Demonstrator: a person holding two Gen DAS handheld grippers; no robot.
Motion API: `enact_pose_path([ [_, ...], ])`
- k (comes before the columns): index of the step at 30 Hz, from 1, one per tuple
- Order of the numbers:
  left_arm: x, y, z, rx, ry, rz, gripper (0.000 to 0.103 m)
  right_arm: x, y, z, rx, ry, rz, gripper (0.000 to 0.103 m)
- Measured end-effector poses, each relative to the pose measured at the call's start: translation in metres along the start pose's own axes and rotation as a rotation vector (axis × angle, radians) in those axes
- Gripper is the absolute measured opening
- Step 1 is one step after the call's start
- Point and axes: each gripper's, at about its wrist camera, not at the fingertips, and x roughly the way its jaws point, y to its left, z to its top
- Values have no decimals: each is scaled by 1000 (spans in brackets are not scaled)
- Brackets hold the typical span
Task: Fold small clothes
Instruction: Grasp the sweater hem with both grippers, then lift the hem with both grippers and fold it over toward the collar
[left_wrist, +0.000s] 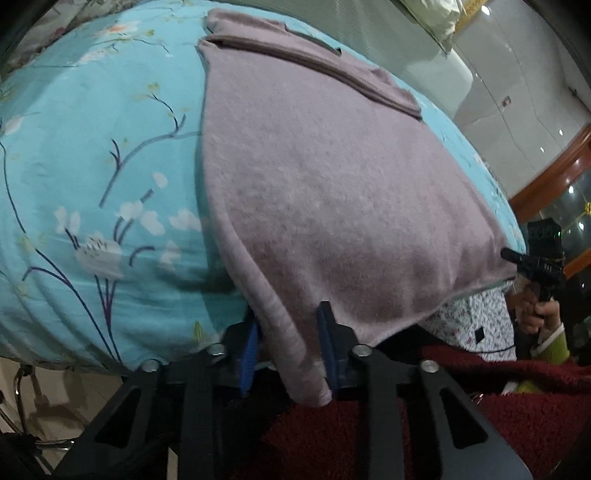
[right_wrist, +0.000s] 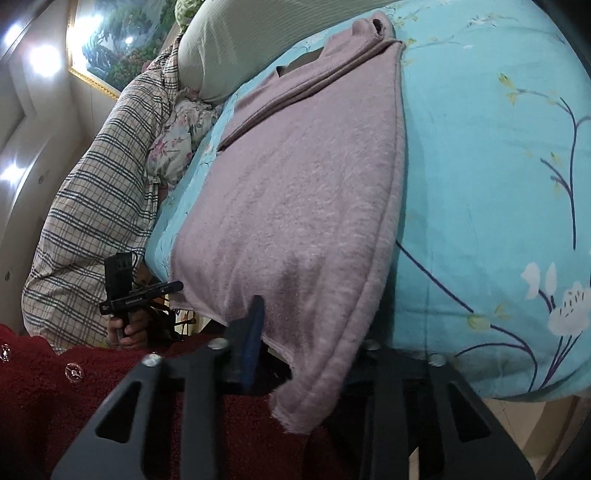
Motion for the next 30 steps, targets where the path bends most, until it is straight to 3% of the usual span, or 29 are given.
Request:
enact_pose_path([
  [2,1,0,-1,9,-1,15,5,-3,2,0,2,-16,12,8],
  [5,-10,-1,-2,11,-34,-7,4,-18,13,4,-21,-74,87,7],
  [13,-79,-8,16,1,-249,-114,3,-46,33,38,-36,-217,183,6],
  [23,-97,-9,74,-14,-424,-102,3,-50,33,93,-29,-341,116,6],
  [27,-98,-3,110,-46,-489,-90,3,-48,34,135,-57,-387,68,6],
  [30,-96,-3,153,-33,-523,-38,3,-41,35,176,-89,-409,26,6],
])
